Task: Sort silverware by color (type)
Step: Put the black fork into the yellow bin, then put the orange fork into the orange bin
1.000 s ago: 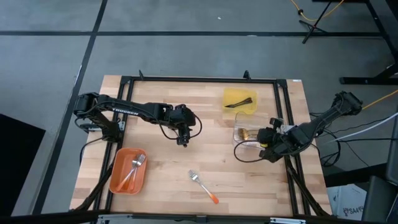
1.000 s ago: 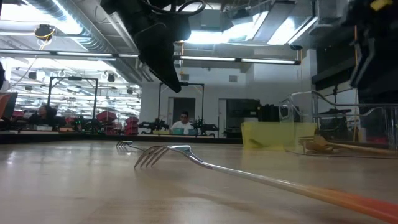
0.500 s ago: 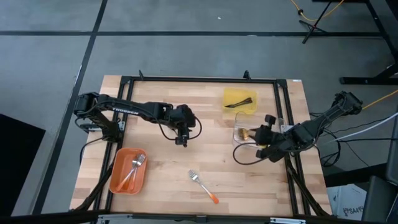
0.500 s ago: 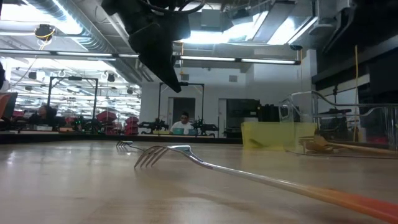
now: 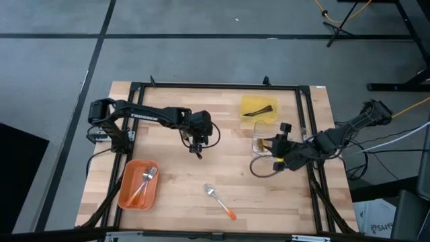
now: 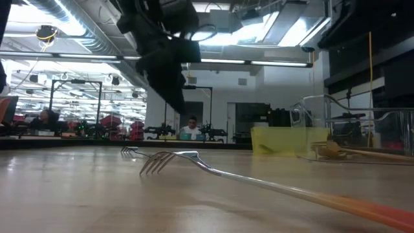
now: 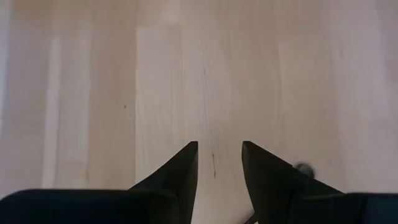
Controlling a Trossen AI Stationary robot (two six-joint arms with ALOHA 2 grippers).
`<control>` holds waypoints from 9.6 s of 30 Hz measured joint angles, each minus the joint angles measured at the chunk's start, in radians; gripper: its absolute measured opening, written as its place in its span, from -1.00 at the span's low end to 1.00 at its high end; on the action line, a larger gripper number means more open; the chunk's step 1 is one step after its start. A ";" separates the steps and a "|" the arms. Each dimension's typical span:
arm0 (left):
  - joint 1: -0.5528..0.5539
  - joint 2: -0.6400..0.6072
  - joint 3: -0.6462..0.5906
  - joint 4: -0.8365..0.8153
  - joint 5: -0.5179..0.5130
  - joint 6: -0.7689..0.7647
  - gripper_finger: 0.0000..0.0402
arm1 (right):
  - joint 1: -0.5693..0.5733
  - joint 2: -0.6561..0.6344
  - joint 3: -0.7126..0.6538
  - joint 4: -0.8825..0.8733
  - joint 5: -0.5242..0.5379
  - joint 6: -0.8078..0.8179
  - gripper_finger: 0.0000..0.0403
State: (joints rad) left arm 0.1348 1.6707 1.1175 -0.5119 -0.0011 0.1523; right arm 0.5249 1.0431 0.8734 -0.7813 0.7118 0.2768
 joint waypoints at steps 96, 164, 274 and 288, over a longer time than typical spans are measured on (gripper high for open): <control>0.035 0.092 -0.148 -0.115 0.024 0.488 -0.64 | -0.257 0.000 -0.001 0.033 -0.227 -0.125 -0.46; 0.136 0.201 0.080 1.232 0.023 0.033 -1.00 | -0.257 -0.151 -0.001 -0.030 -0.179 -0.182 -0.46; 0.058 0.527 0.471 0.770 0.180 -0.176 -0.59 | -0.257 -0.150 -0.001 -0.030 -0.182 -0.169 -0.46; 0.020 0.380 0.471 0.663 0.188 -0.169 -0.59 | -0.257 -0.150 -0.001 -0.030 -0.209 -0.169 -0.46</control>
State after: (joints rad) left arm 0.1550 2.0506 1.5887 0.1514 0.1870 -0.0166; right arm 0.2680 0.8928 0.8726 -0.8115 0.5027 0.1074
